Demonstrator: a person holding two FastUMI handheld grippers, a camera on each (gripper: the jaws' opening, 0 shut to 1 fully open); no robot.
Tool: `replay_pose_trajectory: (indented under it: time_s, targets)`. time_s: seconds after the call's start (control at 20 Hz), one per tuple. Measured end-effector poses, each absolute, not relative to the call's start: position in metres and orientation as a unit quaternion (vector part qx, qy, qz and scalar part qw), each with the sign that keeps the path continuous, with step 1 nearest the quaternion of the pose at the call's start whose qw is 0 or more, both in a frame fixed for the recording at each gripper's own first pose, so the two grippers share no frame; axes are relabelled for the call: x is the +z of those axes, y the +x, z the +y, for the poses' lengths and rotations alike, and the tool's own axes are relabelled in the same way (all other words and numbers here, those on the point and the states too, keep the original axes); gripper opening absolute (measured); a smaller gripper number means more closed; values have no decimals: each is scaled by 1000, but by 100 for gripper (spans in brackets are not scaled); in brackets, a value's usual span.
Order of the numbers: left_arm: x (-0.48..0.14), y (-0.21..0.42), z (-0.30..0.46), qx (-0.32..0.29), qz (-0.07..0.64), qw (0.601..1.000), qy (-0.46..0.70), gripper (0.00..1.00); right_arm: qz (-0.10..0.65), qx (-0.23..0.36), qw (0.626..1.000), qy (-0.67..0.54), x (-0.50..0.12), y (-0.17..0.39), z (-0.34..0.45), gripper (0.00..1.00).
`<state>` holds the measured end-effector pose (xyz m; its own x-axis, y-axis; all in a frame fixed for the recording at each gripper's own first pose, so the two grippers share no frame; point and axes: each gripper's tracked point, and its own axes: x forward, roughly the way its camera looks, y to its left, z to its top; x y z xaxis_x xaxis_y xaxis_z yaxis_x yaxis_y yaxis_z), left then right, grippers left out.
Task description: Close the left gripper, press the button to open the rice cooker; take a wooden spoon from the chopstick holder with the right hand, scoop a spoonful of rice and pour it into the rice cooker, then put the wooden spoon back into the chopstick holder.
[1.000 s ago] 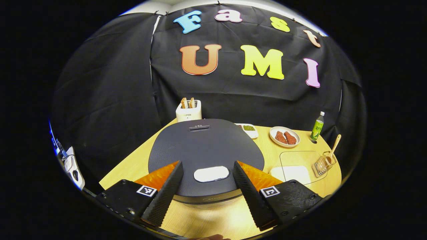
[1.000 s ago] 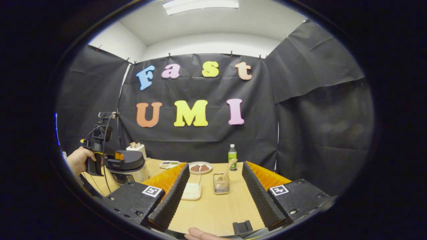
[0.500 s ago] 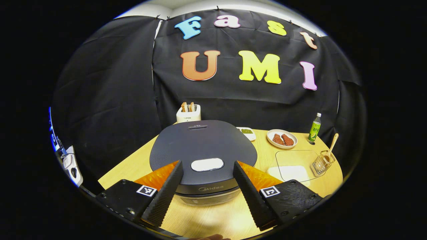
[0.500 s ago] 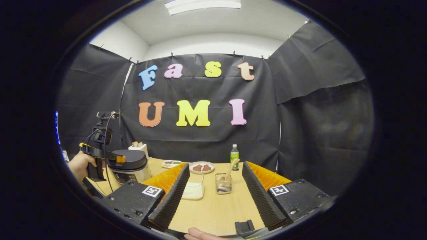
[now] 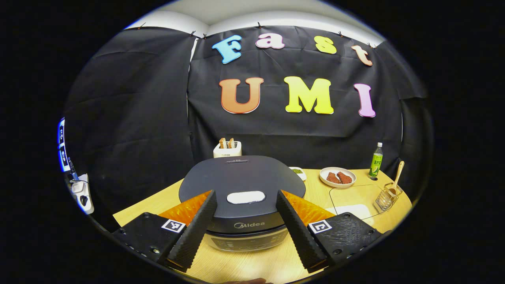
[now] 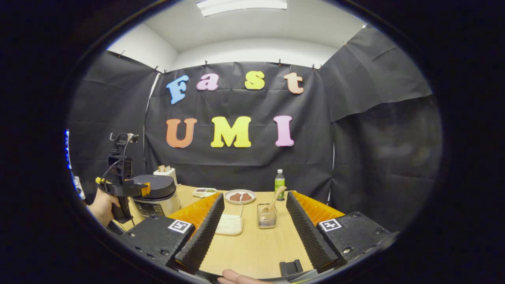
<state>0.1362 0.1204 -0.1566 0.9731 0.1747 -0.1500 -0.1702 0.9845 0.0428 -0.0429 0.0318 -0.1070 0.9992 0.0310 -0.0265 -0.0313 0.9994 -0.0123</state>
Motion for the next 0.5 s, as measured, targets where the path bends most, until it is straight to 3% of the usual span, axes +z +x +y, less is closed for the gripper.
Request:
replay_pose_trajectory:
  time_s: [0.5]
  targets:
    - [-155,133,117,83,42,996,-12,97,17,21,1000,-2,-109,-42,39,100]
